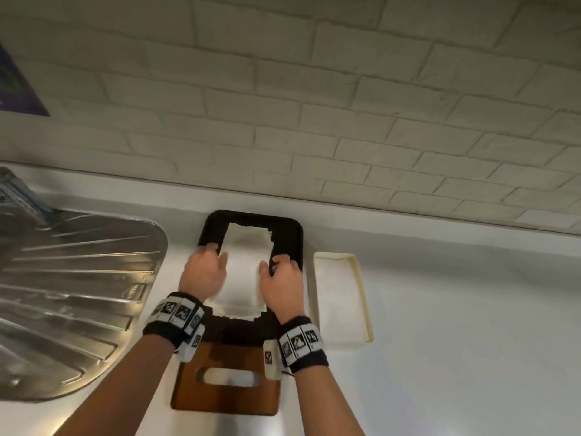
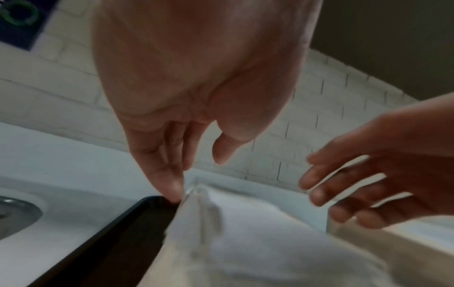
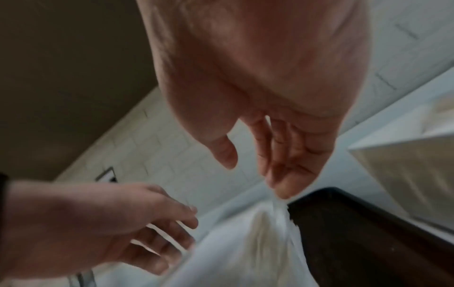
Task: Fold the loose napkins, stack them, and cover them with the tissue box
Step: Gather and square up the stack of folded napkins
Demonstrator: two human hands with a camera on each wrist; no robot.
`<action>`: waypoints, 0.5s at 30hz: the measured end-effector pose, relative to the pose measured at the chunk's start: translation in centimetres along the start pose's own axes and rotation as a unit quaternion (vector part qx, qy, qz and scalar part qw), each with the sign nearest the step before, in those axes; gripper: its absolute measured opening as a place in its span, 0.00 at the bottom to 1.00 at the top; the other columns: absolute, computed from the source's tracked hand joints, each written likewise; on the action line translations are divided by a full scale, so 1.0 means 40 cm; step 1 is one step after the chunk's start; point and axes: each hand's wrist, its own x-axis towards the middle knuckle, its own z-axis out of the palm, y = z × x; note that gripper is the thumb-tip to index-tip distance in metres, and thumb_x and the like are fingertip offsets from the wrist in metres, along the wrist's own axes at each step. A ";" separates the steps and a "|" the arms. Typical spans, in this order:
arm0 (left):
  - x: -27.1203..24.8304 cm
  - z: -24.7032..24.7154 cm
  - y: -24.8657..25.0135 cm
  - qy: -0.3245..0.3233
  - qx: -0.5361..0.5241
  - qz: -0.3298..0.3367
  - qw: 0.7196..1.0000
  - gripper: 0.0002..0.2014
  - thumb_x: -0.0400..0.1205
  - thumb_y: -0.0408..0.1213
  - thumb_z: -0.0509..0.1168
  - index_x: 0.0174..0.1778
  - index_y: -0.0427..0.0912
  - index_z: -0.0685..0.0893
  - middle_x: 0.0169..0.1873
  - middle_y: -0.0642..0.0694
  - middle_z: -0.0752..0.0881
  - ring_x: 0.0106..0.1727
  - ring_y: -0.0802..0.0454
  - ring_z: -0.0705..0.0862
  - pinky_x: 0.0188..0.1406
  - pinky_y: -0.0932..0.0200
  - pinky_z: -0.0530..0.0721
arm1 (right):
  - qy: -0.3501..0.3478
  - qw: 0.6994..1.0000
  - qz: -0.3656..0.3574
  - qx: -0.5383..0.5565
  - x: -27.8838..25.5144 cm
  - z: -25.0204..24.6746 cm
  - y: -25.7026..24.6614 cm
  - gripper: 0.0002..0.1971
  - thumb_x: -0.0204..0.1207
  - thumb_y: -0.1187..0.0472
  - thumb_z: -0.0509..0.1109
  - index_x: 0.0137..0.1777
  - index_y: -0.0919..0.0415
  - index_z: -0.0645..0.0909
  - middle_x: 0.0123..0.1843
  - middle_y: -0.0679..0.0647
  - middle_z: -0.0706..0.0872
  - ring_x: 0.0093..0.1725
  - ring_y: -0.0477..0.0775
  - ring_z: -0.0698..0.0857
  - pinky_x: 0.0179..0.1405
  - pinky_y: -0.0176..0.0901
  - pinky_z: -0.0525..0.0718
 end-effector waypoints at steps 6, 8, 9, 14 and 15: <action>0.003 0.066 -0.021 -0.056 0.108 0.059 0.991 0.16 0.96 0.41 0.54 0.69 0.36 0.81 0.63 0.37 0.84 0.63 0.42 0.86 0.52 0.57 0.73 | -0.046 0.988 0.067 -0.132 0.038 0.128 -0.049 0.34 0.92 0.41 0.63 0.87 0.66 0.67 0.82 0.65 0.72 0.80 0.68 0.76 0.76 0.60 0.81; 0.003 0.071 -0.034 -0.056 0.101 0.059 0.992 0.16 0.96 0.41 0.54 0.70 0.36 0.81 0.63 0.37 0.84 0.64 0.42 0.86 0.51 0.58 0.74 | -0.026 0.983 0.078 -0.161 0.043 0.140 -0.053 0.35 0.91 0.39 0.64 0.87 0.65 0.67 0.82 0.65 0.72 0.80 0.68 0.74 0.78 0.62 0.80; 0.005 0.076 -0.043 -0.054 0.089 0.061 0.993 0.16 0.96 0.42 0.55 0.70 0.36 0.82 0.62 0.37 0.84 0.64 0.42 0.86 0.53 0.56 0.77 | -0.025 0.982 0.085 -0.168 0.047 0.146 -0.053 0.37 0.90 0.37 0.64 0.86 0.65 0.68 0.82 0.66 0.73 0.80 0.69 0.73 0.80 0.63 0.78; 0.017 0.068 -0.069 -0.060 -0.005 0.054 0.997 0.18 0.93 0.44 0.63 0.70 0.33 0.83 0.62 0.35 0.85 0.66 0.36 0.85 0.63 0.44 0.83 | -0.027 0.988 0.097 -0.119 0.057 0.158 -0.062 0.36 0.87 0.37 0.69 0.84 0.63 0.69 0.77 0.62 0.83 0.79 0.66 0.74 0.79 0.63 0.72; 0.013 0.058 -0.070 -0.060 -0.016 0.049 0.997 0.19 0.93 0.47 0.64 0.72 0.35 0.83 0.64 0.36 0.85 0.67 0.37 0.85 0.64 0.45 0.83 | -0.032 0.990 0.092 -0.101 0.058 0.154 -0.062 0.35 0.87 0.38 0.70 0.84 0.61 0.70 0.75 0.61 0.84 0.78 0.65 0.74 0.79 0.61 0.71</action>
